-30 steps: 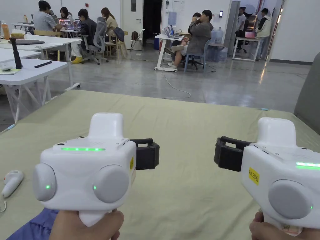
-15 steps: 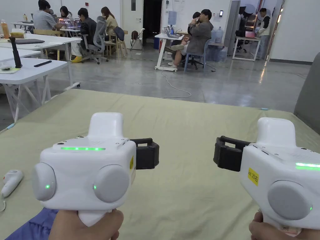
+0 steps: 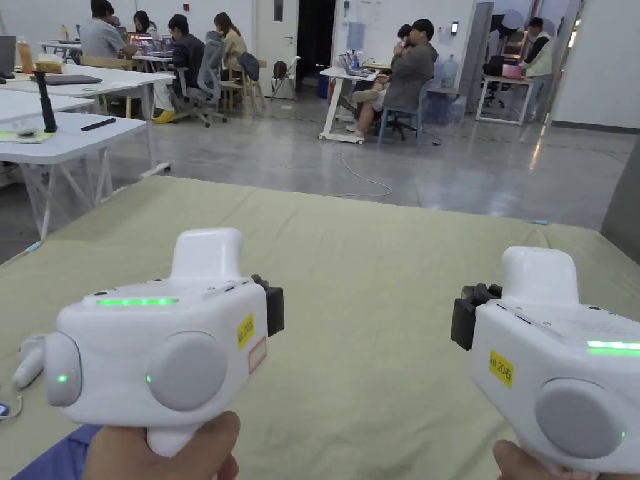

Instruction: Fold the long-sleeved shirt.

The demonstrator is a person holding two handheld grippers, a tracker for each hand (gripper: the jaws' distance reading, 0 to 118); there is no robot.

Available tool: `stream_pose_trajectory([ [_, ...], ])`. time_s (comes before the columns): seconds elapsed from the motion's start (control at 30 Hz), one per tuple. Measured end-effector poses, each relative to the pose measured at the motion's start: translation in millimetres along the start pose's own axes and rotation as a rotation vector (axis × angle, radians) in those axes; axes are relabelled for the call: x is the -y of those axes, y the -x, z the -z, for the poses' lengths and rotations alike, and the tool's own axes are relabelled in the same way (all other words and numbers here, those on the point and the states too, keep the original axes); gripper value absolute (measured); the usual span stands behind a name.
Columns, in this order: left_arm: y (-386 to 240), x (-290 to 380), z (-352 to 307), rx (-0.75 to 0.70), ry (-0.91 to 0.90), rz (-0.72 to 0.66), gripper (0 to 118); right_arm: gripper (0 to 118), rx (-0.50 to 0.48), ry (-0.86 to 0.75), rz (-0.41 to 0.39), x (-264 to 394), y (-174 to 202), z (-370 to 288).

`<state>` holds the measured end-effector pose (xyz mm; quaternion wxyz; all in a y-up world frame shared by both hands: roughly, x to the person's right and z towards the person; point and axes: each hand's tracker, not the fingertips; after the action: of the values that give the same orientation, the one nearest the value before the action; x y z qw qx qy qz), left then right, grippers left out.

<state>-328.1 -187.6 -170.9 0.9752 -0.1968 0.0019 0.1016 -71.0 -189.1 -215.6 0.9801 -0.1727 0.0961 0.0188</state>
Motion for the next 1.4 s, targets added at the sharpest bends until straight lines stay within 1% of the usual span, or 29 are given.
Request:
stream_pose_trajectory([
  [0.07, 23, -5, -16, -0.066, -0.027, -0.024, 4, 0, -0.04, 0.026, 0.015, -3, 29, 11],
  [0.13, 61, -6, -40, -0.169, -0.064, -0.053, 4, 0, -0.234, 0.049, -0.007, -6, 79, 20],
  [0.23, 120, -4, -78, -0.366, -0.062, -0.087, 4, 0, -0.518, 0.066, -0.075, -6, 155, 16],
  [0.3, 154, 1, -98, -0.476, -0.046, -0.085, 4, 0, -0.684, 0.087, -0.067, -2, 192, 10],
  [0.33, 167, 6, -104, -0.505, -0.016, -0.077, 4, 0, -0.741, 0.097, -0.059, 0, 206, 7],
  [0.4, 184, 19, -104, -0.512, 0.029, -0.083, 4, 0, -0.806, 0.112, -0.067, 9, 222, 6],
  [0.43, 190, 26, -99, -0.499, 0.061, -0.089, 4, 0, -0.819, 0.12, -0.083, 13, 225, 7],
  [0.57, 207, 56, -54, -0.4, 0.156, -0.163, 4, 0, -0.804, 0.149, -0.111, 25, 223, 22],
  [0.63, 213, 67, -21, -0.349, 0.217, -0.195, 7, 0, -0.781, 0.169, -0.096, 30, 213, 33],
  [0.67, 216, 71, -7, -0.315, 0.213, -0.206, 18, 0, -0.768, 0.179, -0.087, 32, 209, 38],
  [0.7, 219, 77, 9, -0.279, 0.224, -0.238, 49, 0, -0.752, 0.189, -0.081, 34, 204, 44],
  [0.73, 222, 80, 25, -0.252, 0.255, -0.249, 99, 0, -0.741, 0.194, -0.076, 36, 200, 50],
  [0.77, 224, 86, 44, -0.244, 0.311, -0.261, 118, 0, -0.728, 0.199, -0.074, 38, 195, 56],
  [0.87, 222, 99, 87, -0.229, 0.346, -0.234, 118, 0, -0.697, 0.222, -0.066, 45, 184, 74],
  [0.97, 225, 112, 129, -0.233, 0.395, -0.254, 118, 0, -0.672, 0.251, -0.065, 51, 174, 91],
  [1.1, 233, 139, 188, -0.264, 0.544, -0.291, 118, 0, -0.636, 0.302, -0.047, 59, 155, 109],
  [1.13, 234, 147, 202, -0.263, 0.583, -0.292, 111, 0, -0.629, 0.315, -0.037, 60, 149, 112],
  [1.17, 235, 153, 212, -0.268, 0.615, -0.294, 94, 0, -0.621, 0.323, -0.031, 60, 144, 114],
  [1.2, 237, 158, 218, -0.292, 0.674, -0.286, 61, 0, -0.607, 0.325, -0.025, 61, 138, 116],
  [1.23, 237, 163, 225, -0.307, 0.73, -0.255, 32, 0, -0.59, 0.321, -0.02, 60, 132, 117],
  [1.27, 238, 167, 228, -0.296, 0.75, -0.254, 31, 0, -0.575, 0.315, -0.015, 59, 126, 117],
  [1.33, 238, 164, 221, -0.302, 0.691, -0.26, 28, 0, -0.553, 0.299, 0.005, 58, 113, 116],
  [1.4, 237, 157, 216, -0.29, 0.698, -0.257, 26, 0, -0.546, 0.287, 0.029, 54, 100, 112],
])
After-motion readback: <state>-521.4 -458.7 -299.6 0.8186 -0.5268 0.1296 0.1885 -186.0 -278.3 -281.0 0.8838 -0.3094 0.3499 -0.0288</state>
